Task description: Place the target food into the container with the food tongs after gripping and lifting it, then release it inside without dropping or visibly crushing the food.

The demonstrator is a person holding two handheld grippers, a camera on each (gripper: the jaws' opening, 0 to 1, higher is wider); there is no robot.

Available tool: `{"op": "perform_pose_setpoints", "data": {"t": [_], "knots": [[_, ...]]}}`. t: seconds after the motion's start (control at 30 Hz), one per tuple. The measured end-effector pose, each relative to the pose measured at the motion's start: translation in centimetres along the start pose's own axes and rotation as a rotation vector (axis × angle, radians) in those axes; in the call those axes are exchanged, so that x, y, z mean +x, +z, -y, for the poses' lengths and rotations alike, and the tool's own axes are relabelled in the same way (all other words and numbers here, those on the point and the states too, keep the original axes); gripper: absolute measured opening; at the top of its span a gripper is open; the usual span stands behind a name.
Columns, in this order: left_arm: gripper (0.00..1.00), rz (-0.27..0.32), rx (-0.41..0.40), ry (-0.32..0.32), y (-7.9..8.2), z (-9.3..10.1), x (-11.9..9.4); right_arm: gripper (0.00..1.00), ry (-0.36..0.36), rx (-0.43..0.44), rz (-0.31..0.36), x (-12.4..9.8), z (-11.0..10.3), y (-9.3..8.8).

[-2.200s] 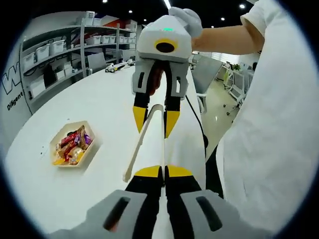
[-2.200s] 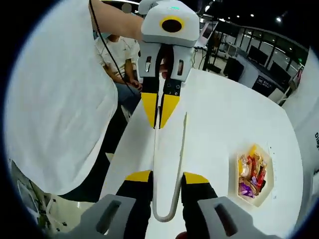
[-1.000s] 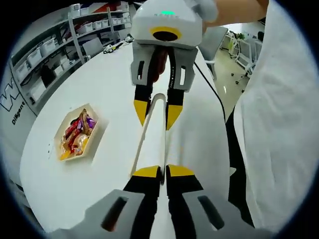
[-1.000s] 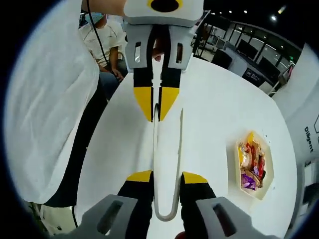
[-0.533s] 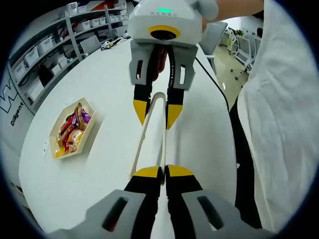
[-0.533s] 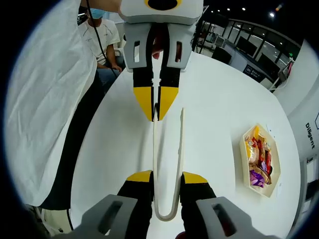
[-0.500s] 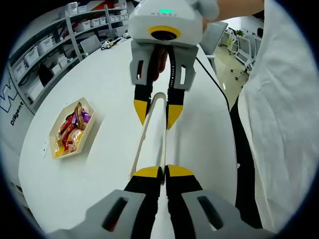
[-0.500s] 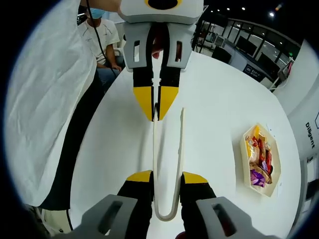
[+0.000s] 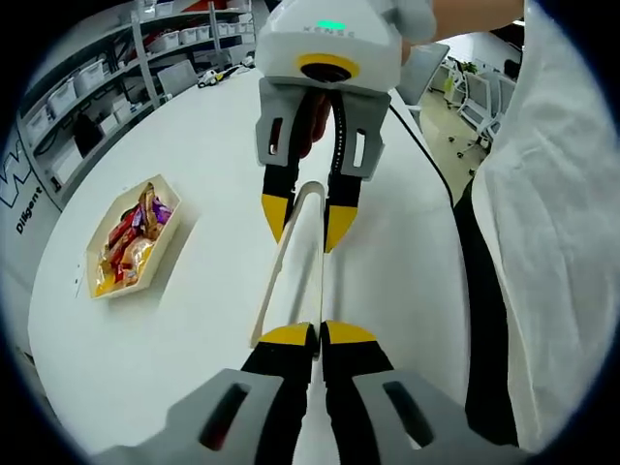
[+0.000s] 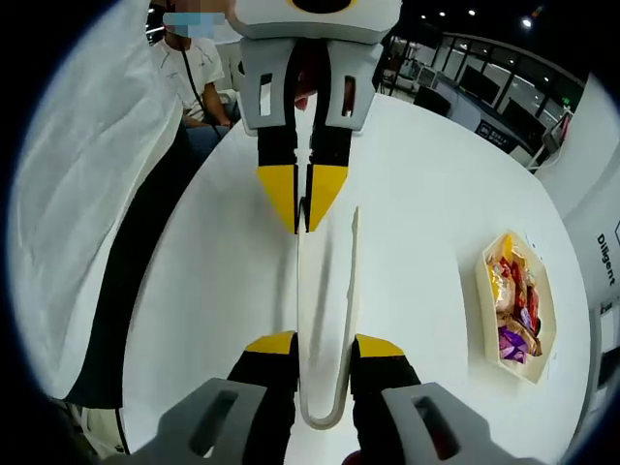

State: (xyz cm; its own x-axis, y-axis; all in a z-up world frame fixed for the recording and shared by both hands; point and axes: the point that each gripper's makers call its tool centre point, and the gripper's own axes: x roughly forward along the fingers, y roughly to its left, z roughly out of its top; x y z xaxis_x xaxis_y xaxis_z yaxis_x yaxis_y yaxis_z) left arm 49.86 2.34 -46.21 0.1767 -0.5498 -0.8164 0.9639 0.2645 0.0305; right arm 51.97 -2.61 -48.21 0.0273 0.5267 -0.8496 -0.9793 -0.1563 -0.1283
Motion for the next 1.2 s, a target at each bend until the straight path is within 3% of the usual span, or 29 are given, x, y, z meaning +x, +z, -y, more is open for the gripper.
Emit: {"op": "perform_pose_setpoints", "data": {"t": [1.2], "knots": [[0.02,-0.037,-0.035,-0.024,-1.5,-0.8,1.6,0.15,0.046,0.022,-0.018,2.0,0.2,-1.0]]}}
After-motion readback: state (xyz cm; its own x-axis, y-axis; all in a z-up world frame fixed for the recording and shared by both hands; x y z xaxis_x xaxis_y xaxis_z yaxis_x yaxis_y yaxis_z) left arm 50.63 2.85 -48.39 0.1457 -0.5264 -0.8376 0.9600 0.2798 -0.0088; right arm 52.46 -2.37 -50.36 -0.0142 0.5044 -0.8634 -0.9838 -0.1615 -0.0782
